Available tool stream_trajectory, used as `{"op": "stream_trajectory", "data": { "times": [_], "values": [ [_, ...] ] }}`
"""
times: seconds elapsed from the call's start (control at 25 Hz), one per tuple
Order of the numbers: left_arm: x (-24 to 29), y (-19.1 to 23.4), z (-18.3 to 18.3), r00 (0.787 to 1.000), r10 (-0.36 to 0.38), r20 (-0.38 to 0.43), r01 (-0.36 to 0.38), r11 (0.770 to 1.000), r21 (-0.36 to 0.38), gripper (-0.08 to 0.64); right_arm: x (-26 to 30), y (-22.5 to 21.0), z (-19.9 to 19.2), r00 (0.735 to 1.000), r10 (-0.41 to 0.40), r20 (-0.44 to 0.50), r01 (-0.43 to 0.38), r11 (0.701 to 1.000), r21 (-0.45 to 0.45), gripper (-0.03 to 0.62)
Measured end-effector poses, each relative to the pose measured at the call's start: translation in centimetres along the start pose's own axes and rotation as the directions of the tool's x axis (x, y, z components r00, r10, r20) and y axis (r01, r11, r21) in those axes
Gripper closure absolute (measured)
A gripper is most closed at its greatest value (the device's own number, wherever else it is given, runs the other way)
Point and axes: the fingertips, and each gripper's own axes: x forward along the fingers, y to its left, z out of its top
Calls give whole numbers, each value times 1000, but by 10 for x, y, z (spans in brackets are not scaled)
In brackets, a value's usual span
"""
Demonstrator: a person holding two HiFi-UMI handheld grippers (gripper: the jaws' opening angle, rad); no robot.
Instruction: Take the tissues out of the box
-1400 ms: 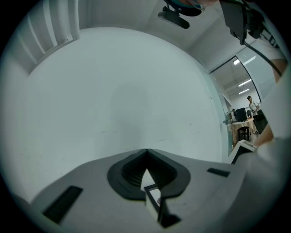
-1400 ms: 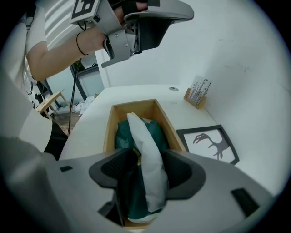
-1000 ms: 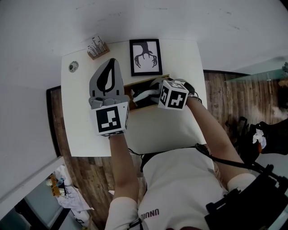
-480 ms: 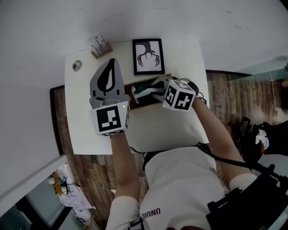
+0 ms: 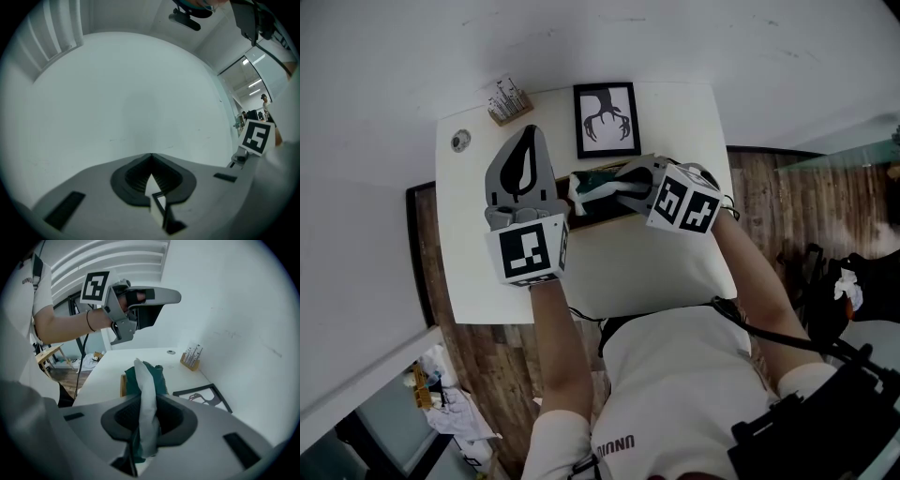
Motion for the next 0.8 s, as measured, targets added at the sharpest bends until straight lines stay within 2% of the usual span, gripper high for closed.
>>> {"op": "stream_trajectory", "data": {
  "times": [0.16, 0.44, 0.64, 0.8],
  "values": [
    [-1, 1, 1, 1000, 9, 4, -9, 1000, 0, 548, -13, -7, 9, 998, -34, 45, 32, 999, 31, 503],
    [-1, -1, 3, 1000, 9, 12, -9, 1000, 9, 548, -34, -26, 18, 984, -137, 113, 128, 988, 87, 503],
    [-1, -3, 5, 1000, 8, 16, -8, 1000, 12, 548, -54, -42, 24, 957, -244, 155, 225, 966, 130, 506],
    [-1, -3, 5, 1000, 11, 18, -11, 1000, 12, 548, -70, -54, 29, 922, -330, 202, 298, 938, 175, 506]
  ]
}}
